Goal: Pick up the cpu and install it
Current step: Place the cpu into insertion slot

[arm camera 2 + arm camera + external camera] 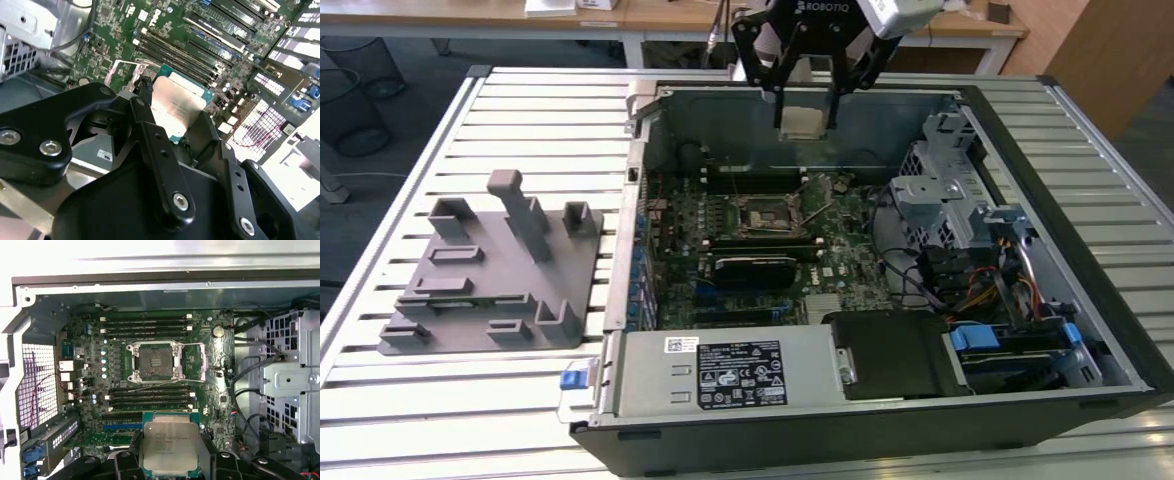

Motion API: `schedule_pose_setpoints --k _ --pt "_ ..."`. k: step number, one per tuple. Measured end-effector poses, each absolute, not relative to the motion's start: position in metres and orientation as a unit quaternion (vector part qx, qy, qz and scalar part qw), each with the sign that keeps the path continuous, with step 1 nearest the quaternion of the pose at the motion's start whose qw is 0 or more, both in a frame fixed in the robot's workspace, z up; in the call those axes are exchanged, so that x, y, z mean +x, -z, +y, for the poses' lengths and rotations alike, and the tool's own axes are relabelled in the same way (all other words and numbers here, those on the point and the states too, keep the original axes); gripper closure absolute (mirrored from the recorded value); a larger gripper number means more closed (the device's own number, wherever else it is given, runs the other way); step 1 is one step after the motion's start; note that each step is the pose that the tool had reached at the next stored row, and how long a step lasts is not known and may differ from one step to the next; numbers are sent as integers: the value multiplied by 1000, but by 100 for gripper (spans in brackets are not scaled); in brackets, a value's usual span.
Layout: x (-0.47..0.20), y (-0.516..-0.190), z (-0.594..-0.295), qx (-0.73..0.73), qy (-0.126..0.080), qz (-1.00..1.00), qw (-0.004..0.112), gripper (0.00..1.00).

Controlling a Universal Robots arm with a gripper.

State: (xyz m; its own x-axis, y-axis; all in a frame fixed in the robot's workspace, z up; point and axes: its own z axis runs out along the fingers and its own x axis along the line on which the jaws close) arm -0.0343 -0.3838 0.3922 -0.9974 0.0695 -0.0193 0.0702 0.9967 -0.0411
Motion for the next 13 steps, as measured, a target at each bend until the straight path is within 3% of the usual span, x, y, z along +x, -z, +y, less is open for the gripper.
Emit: schedule_pose_setpoints --k 13 --pt "-34 -392 -384 101 24 995 8 47"
